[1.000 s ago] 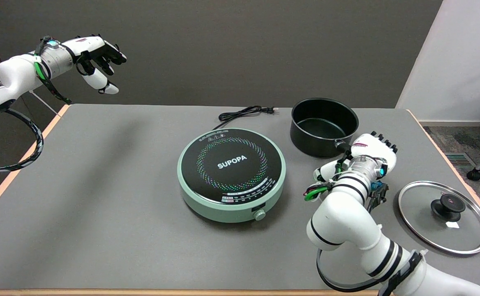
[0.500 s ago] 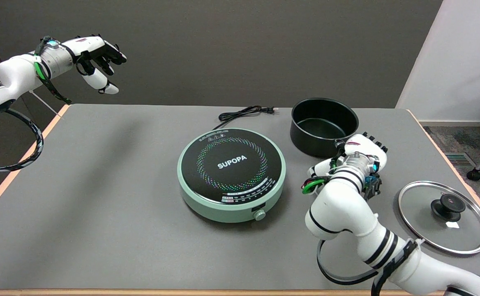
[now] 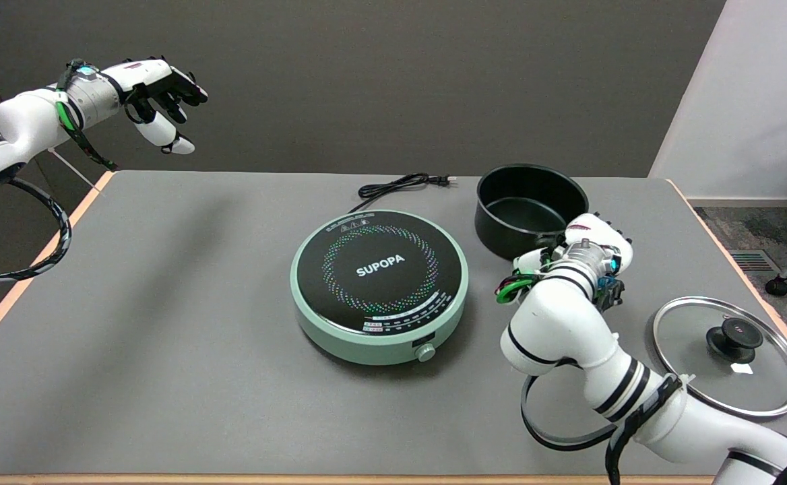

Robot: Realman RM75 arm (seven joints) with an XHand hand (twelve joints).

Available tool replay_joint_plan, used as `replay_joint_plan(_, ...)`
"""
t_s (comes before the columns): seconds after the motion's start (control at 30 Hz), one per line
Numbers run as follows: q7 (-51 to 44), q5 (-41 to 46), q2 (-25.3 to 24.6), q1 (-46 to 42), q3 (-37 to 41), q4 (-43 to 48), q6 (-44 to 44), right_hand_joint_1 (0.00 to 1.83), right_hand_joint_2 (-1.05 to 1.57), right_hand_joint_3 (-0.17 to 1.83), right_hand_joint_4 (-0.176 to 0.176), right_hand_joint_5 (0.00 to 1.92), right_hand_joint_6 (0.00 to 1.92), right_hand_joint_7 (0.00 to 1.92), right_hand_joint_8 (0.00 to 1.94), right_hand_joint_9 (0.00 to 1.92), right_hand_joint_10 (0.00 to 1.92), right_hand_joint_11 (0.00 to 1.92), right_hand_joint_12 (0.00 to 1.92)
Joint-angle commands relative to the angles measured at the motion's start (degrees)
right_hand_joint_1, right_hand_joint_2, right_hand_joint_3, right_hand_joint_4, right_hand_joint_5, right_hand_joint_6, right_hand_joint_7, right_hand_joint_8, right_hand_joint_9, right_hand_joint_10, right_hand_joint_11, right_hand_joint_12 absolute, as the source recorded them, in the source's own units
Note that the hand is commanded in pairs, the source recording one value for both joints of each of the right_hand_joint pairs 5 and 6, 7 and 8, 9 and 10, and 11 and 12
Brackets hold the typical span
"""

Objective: Pick up the pot.

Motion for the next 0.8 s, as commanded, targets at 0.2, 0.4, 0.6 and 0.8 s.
replay_joint_plan(0.2, -1.01, 1.39, 0.72, 2.37, 0.08, -1.47, -0.22, 1.11, 0.41, 0.6, -0.001, 1.11, 1.11, 1.11, 1.11, 1.11, 1.11, 1.11, 1.11)
replay_joint_plan(0.4, -1.88, 3.37, 1.34, 2.92, 0.16, -0.61, -0.1, 1.05, 0.12, 0.8, -0.011, 0.83, 0.83, 0.83, 0.83, 0.83, 0.83, 0.83, 0.83)
replay_joint_plan(0.6, -2.04, 8.43, 3.09, 3.58, 0.24, 0.15, 1.59, 1.12, -0.14, 0.94, -0.176, 0.06, 0.06, 0.06, 0.06, 0.06, 0.06, 0.06, 0.06)
replay_joint_plan(0.8, -3.98, 13.55, 5.51, 4.77, 0.33, 1.76, 3.22, 1.18, -0.2, 1.0, -0.176, 0.05, 0.05, 0.05, 0.05, 0.05, 0.05, 0.05, 0.05)
